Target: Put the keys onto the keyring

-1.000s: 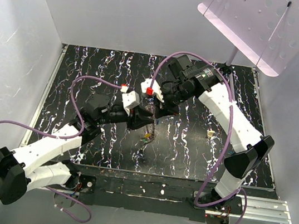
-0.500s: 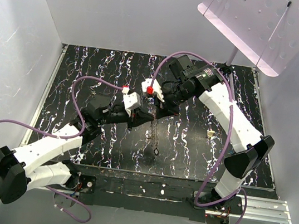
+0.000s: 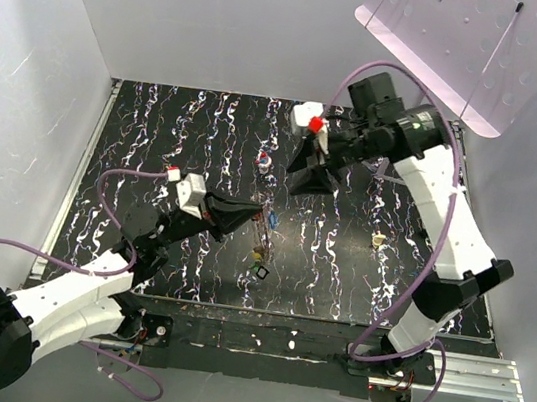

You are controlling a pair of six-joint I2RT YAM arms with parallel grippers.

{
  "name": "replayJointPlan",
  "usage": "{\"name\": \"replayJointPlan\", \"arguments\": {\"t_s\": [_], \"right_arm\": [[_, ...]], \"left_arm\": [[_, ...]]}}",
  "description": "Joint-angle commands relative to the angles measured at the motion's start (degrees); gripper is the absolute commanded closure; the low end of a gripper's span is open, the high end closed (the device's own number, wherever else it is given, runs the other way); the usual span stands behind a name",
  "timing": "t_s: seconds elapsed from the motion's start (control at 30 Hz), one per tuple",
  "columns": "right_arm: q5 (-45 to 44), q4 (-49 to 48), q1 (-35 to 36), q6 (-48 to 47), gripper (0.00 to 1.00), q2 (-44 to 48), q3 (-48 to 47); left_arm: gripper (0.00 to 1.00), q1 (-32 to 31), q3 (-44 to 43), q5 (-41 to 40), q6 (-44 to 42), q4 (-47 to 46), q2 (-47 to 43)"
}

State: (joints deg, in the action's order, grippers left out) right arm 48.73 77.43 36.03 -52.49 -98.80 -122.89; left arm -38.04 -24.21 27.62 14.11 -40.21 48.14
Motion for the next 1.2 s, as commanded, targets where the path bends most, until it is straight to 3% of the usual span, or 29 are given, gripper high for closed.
{"name": "replayJointPlan", "arguments": {"t_s": [0.0,0.2,0.47,0.67,0.8,1.17], "right_arm": [[15.14,6.88,-1.14,2.2,0.43,4.15,-4.11],[24.91,-4.55,-1.14,17.93,0.47,3.62,-5.26],[21.93,-18.97,-0.96,37.71,0.47,3.8,-3.94],[21.67,-22.14,0.35,42.46,0.48,3.88,-1.22],[19.66,-23.55,1.06,43.78,0.55,4.41,2.56],[17.71,-24.08,0.36,44.05,0.56,4.5,1.7]], "left_arm": [[1.0,-0.1,0.57,-6.25,9.96,-26.74,0.28],[1.0,-0.19,-4.09,-7.49,15.95,-36.52,4.94],[1.0,-0.1,-6.82,-6.08,18.06,-40.03,9.69],[1.0,-0.1,-7.35,-5.91,18.23,-39.86,10.66],[1.0,-0.19,-7.35,-5.73,18.32,-40.04,10.66],[1.0,-0.19,-6.99,-5.73,17.53,-38.55,9.25]]}}
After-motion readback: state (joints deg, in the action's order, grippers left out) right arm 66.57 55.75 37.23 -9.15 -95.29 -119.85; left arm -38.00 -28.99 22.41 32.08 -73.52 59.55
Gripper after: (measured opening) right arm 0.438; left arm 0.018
